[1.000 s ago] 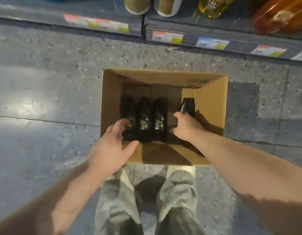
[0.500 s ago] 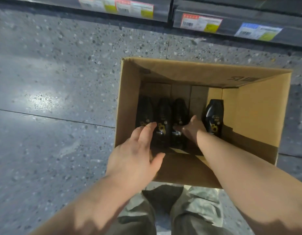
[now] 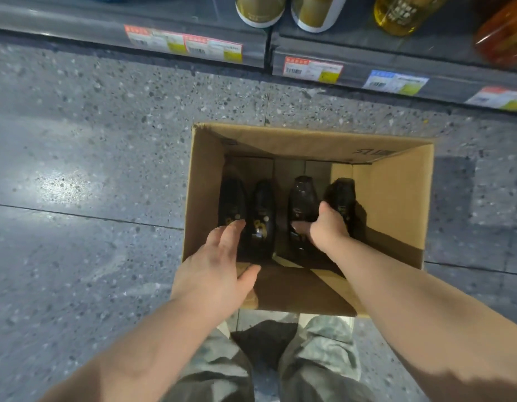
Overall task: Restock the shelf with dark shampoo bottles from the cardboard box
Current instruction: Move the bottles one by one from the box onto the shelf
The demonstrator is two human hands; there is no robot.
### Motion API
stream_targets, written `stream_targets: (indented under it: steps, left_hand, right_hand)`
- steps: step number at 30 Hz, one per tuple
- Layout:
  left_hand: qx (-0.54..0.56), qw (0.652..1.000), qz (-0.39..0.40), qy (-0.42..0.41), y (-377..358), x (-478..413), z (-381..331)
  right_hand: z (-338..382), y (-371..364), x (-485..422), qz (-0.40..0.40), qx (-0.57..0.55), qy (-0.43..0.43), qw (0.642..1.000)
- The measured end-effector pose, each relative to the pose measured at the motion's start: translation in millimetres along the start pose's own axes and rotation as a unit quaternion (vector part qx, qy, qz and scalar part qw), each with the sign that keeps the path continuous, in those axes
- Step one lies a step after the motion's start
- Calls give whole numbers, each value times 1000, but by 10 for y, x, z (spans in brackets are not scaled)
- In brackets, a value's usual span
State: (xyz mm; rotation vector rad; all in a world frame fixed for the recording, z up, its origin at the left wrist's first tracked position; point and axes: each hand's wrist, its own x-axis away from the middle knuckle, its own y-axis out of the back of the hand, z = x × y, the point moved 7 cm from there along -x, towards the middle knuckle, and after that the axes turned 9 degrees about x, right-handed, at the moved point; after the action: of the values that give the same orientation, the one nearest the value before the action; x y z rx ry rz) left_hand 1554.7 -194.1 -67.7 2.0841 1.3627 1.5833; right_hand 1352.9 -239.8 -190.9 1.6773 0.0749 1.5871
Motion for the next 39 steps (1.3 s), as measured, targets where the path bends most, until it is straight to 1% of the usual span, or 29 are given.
stream_targets:
  steps: [2,5,9,12,15,19,23,26,30,33,36,39]
  left_hand:
    - [23,1000,7,18,70,54,-62]
    - [15,999,6,28,265,262,-238]
    - [18,999,-12,34,654,748,-476]
    - [32,998,-25,43,1033,1165,-605]
    - [33,997,-62,32,1545,1652,-776]
    - [15,993,-109,48,2244,2431,-1016]
    - [20,980,-190,47,3006,3247,-1304]
    - [9,966,-253,45,3531,3825,-1464]
    - [4,942,-328,69,4111,4547,-1540]
    - [7,918,-388,80,4512,5067,-1529]
    - [10,896,-434,89,4872,5562,-1431]
    - [-12,866,-489,106,5281,6076,-1248]
  right_hand:
    - [-1,255,221,-15,-11,13,1000]
    - [29,688,649,-16,-40,43,998]
    - [132,1303,1334,-37,-56,62,996]
    - [267,1709,1930,-31,-83,83,993]
    - [527,2224,2641,-43,-95,137,985]
    - [961,2883,3691,-36,-107,217,970]
    - [1370,3463,4749,-50,-83,300,949]
    - [1661,3780,5498,-54,-94,369,923]
    - [2097,4077,6381,-66,-79,452,886]
    - [2454,4257,7040,-85,-76,527,842]
    - [2815,4347,7668,-79,-88,589,799]
    - [3174,4344,8323,-68,-89,640,760]
